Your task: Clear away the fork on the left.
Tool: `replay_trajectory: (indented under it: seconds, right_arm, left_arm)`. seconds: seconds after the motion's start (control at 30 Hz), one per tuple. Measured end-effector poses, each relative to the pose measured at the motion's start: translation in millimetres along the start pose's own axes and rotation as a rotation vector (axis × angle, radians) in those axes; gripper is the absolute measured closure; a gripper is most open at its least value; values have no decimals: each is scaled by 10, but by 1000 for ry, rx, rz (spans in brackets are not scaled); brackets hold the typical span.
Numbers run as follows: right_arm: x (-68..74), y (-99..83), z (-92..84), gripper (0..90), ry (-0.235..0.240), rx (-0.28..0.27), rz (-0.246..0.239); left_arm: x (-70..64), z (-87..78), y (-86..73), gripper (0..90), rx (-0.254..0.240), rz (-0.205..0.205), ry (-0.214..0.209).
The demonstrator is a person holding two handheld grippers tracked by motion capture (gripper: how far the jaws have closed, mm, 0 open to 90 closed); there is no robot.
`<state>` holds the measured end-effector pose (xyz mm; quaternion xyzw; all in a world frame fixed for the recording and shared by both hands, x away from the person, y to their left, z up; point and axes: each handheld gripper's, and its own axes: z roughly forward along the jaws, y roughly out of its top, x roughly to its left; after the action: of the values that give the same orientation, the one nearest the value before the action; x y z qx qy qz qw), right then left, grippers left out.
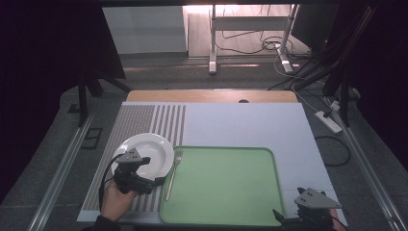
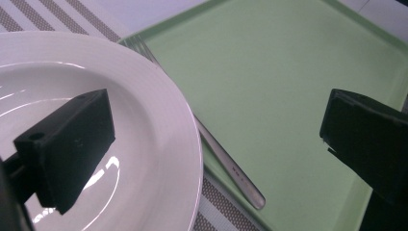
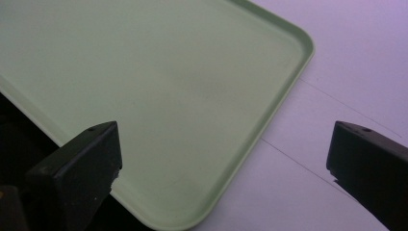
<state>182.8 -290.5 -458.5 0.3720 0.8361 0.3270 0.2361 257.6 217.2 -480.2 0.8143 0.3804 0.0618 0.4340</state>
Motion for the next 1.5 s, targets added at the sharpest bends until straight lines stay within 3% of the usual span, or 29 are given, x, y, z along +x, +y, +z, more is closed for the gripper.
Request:
replay_trajectory:
  seconds: [0.2,0.53,0.87,1.3,1.5]
  right_arm:
    - [-2,-2,1,0,1,-2,2]
    - [-4,-1,3,0,2,1,5]
    - [-6,1,9,0,3,5,7]
    - [-6,2,13,0,1,8,5]
    - [-4,2,12,0,0,13,8]
  left_arm:
    - [32,-86,-94,0,-15,-41,-7]
    - [13,-210,-245,0,-10,-74,20]
    - [13,-398,-460,0,-61,-138,40]
    - [-29,-544,-653,0,-54,-149,55]
    - [-68,-627,-699,0,-81,-144,72]
